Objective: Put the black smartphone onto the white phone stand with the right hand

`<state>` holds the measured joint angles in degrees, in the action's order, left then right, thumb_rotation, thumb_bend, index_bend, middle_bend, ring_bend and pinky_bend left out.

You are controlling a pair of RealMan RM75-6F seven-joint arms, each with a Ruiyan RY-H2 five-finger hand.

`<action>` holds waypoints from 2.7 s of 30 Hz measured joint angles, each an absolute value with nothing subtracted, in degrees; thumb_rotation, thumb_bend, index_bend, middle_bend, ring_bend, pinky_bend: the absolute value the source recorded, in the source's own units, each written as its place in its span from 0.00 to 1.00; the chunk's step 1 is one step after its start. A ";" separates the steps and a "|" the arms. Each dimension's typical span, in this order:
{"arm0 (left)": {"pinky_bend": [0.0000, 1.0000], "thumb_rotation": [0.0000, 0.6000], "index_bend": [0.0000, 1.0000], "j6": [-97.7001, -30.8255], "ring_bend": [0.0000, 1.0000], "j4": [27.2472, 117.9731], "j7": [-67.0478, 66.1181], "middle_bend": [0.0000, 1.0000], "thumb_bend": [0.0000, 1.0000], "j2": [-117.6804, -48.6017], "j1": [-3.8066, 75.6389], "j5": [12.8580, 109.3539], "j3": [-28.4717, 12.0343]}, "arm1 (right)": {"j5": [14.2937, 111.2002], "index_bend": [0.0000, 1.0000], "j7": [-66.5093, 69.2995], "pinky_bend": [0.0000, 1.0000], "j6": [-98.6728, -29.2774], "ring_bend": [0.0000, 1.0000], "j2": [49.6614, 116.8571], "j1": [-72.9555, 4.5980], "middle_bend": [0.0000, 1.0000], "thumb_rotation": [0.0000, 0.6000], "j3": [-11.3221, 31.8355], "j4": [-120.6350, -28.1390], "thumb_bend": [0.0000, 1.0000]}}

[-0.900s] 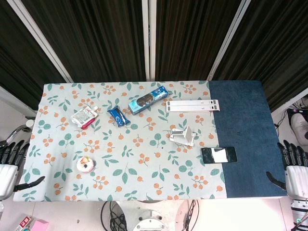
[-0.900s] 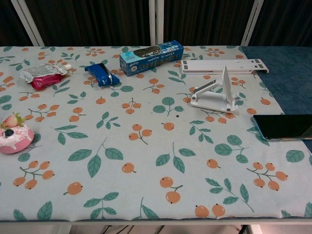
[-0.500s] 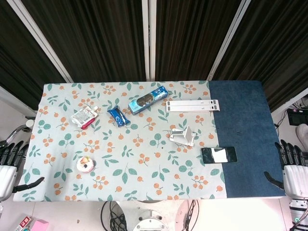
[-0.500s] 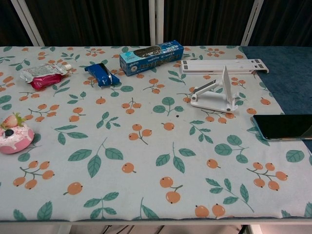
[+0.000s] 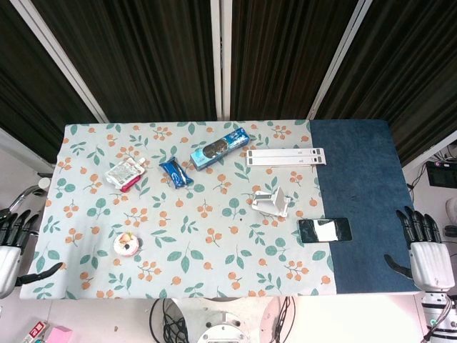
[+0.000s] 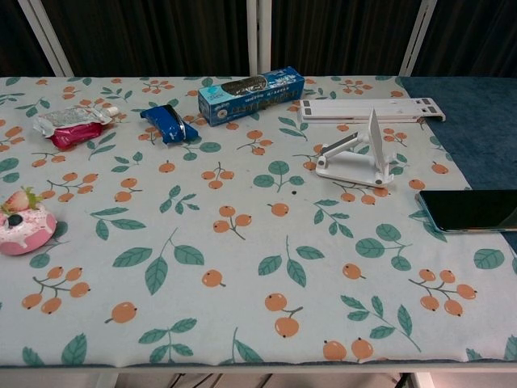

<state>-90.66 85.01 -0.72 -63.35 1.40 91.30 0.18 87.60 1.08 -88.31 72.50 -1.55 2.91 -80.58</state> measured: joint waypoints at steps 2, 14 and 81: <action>0.12 0.26 0.05 -90.56 0.00 84.99 -0.68 0.04 0.01 -63.31 1.51 91.42 0.19 | 87.55 0.00 -0.21 0.00 -87.25 0.00 72.22 -1.95 0.00 1.00 2.74 -81.65 0.06; 0.12 0.26 0.05 -89.77 0.00 83.46 0.41 0.04 0.01 -64.39 2.02 91.78 0.39 | 81.79 0.00 -17.30 0.00 -73.95 0.00 71.01 -7.67 0.00 1.00 2.62 -93.10 0.05; 0.12 0.27 0.05 -87.86 0.00 80.67 3.30 0.04 0.01 -64.78 2.01 90.21 0.97 | 46.17 0.22 -34.06 0.00 -53.43 0.00 77.35 -34.09 0.00 1.00 2.64 -96.55 0.14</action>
